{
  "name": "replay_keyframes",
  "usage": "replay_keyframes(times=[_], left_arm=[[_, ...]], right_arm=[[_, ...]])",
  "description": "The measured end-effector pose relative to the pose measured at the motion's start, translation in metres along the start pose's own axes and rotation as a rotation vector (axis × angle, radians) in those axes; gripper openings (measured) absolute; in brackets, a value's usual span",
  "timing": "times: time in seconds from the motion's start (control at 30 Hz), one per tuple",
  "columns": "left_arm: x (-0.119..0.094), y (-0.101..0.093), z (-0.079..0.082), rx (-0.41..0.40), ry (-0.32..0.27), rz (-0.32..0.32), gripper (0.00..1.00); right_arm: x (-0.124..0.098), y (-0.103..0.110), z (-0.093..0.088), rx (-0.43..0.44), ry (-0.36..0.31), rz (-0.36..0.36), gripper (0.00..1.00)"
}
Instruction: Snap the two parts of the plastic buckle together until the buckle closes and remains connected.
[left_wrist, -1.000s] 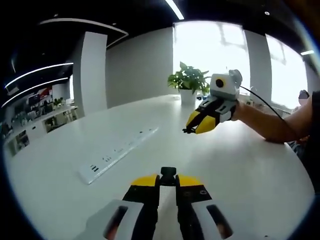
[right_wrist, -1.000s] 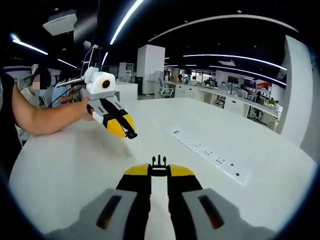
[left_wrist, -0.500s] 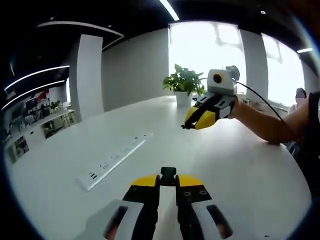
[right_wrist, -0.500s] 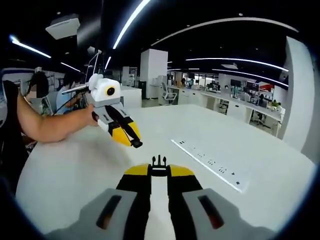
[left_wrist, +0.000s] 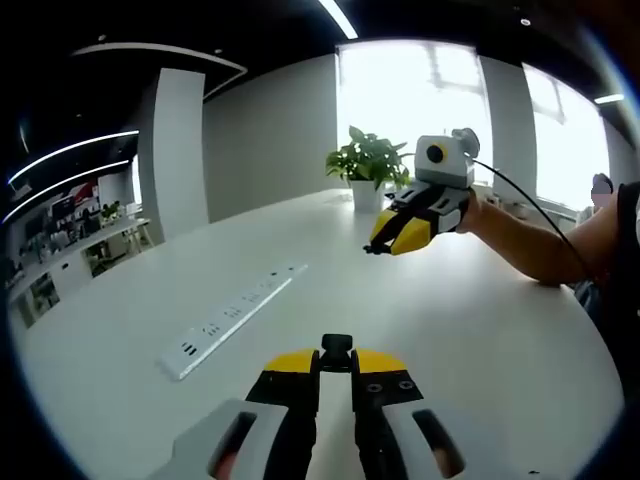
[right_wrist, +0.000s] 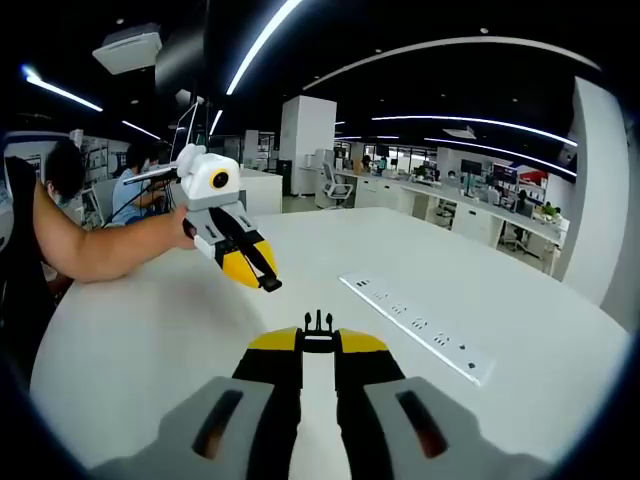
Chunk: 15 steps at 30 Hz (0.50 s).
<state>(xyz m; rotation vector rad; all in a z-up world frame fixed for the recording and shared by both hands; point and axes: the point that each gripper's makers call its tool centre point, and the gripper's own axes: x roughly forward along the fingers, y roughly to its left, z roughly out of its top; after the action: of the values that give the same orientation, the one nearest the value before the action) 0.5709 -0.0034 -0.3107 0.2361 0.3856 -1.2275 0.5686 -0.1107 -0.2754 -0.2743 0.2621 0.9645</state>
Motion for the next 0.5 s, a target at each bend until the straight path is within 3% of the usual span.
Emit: replay_keyframes(times=[0.5], left_arm=[[-0.012, -0.003, 0.012, -0.006, -0.019, 0.002, 0.1]], right_arm=[[-0.008, 0.005, 0.013, 0.005, -0.024, 0.007, 0.1]])
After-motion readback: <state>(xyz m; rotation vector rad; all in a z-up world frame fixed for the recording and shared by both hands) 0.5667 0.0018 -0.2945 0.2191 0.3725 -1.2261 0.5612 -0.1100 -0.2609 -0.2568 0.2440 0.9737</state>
